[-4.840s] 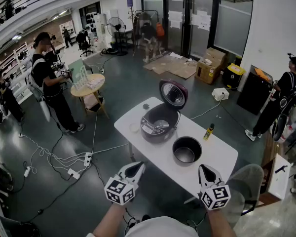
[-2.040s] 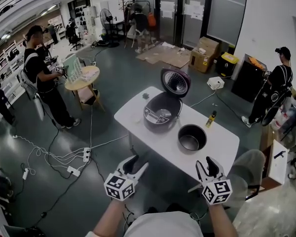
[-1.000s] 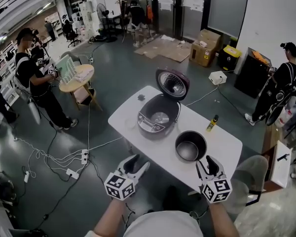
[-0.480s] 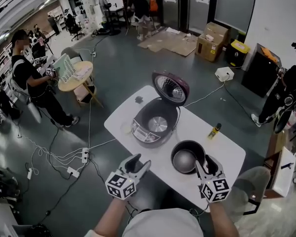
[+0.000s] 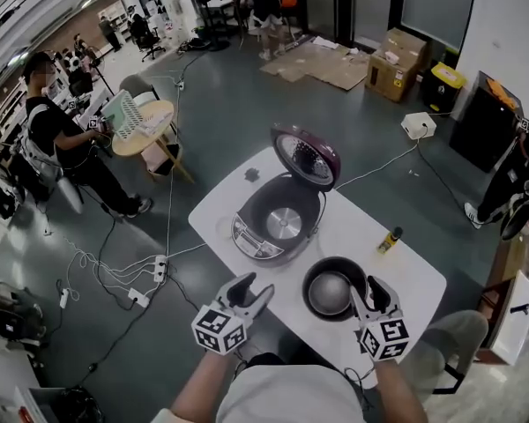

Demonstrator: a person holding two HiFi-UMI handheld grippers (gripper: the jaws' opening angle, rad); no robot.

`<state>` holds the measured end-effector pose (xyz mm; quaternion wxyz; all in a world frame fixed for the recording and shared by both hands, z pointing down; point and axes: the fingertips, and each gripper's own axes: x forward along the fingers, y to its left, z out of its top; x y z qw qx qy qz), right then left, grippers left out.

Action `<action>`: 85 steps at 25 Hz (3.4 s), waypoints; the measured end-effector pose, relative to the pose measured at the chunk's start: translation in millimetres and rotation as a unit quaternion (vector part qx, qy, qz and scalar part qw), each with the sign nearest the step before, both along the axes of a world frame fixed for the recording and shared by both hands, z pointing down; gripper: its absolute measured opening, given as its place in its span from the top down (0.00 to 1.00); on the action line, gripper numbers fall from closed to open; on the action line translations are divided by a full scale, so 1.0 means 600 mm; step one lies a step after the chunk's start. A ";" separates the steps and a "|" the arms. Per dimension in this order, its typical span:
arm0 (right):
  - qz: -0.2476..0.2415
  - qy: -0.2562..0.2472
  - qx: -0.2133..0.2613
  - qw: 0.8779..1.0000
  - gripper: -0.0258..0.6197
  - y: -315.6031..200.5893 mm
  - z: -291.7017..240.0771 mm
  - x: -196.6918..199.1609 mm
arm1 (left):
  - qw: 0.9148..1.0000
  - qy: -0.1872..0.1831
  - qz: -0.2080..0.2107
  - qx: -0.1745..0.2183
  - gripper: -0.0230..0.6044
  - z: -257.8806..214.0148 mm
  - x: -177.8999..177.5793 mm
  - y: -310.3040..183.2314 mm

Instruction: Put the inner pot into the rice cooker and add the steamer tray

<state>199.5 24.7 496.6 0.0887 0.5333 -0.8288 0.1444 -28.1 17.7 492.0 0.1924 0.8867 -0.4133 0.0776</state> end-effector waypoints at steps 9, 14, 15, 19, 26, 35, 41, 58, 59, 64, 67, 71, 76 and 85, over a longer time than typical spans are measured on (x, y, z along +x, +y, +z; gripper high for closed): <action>0.010 -0.007 -0.017 1.000 0.65 -0.020 0.028 0.027 | 1.000 -0.012 0.013 -0.004 0.59 0.012 0.037 -0.039; 0.027 -0.005 -0.027 0.999 0.65 -0.034 0.051 0.040 | 0.999 -0.011 0.033 -0.011 0.59 0.036 0.058 -0.067; 0.031 -0.004 -0.028 0.999 0.65 -0.037 0.053 0.042 | 0.999 -0.011 0.039 -0.012 0.58 0.039 0.062 -0.074; 0.051 -0.001 -0.033 0.998 0.65 -0.042 0.063 0.044 | 0.998 -0.018 0.064 -0.012 0.58 0.053 0.069 -0.095; 0.085 0.009 -0.049 0.995 0.65 -0.064 0.088 0.049 | 0.991 -0.032 0.122 -0.030 0.58 0.096 0.099 -0.125; 0.117 0.016 -0.091 0.989 0.65 -0.055 0.154 0.067 | 0.981 -0.039 0.178 -0.065 0.58 0.167 0.155 -0.140; 0.129 0.021 -0.123 0.984 0.65 -0.039 0.214 0.086 | 0.972 -0.058 0.206 -0.093 0.58 0.232 0.196 -0.128; 0.145 0.029 -0.212 0.966 0.65 -0.002 0.375 0.122 | 0.958 -0.136 0.197 -0.157 0.58 0.418 0.222 -0.114; 0.145 0.031 -0.217 0.965 0.65 0.000 0.385 0.124 | 0.957 -0.139 0.195 -0.162 0.58 0.428 0.222 -0.114; 0.148 0.035 -0.238 0.959 0.65 0.002 0.426 0.133 | 0.951 -0.150 0.192 -0.188 0.58 0.473 0.220 -0.105; 0.148 0.038 -0.251 0.956 0.65 0.005 0.452 0.135 | 0.948 -0.159 0.189 -0.200 0.58 0.496 0.218 -0.101; 0.137 0.046 -0.274 0.951 0.65 0.011 0.487 0.130 | 0.942 -0.173 0.190 -0.215 0.59 0.520 0.218 -0.093; 0.132 0.053 -0.297 0.944 0.67 0.013 0.517 0.128 | 0.937 -0.182 0.188 -0.231 0.65 0.535 0.218 -0.090; 0.168 0.024 -0.326 0.930 0.85 0.018 0.520 0.132 | 0.935 -0.206 0.163 -0.239 0.81 0.534 0.209 -0.090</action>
